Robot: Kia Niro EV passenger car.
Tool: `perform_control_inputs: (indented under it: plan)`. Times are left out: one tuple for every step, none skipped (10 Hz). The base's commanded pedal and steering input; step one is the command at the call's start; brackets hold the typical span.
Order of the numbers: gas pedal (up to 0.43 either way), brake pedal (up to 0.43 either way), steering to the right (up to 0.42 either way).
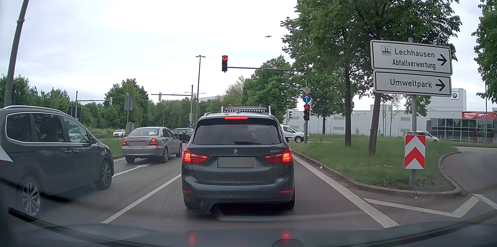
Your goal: Follow the waypoints while adhering to traffic rules and regulations
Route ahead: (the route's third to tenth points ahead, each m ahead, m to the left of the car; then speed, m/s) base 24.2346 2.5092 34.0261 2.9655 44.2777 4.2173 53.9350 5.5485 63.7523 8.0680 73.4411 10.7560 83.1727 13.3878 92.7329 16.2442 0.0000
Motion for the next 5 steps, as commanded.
perform_control_inputs:
  plan:
    - [0.0, 0.238, -0.011]
    - [0.0, 0.238, -0.011]
    - [0.0, 0.238, -0.011]
    - [0.0, 0.238, -0.011]
    - [0.0, 0.238, -0.011]
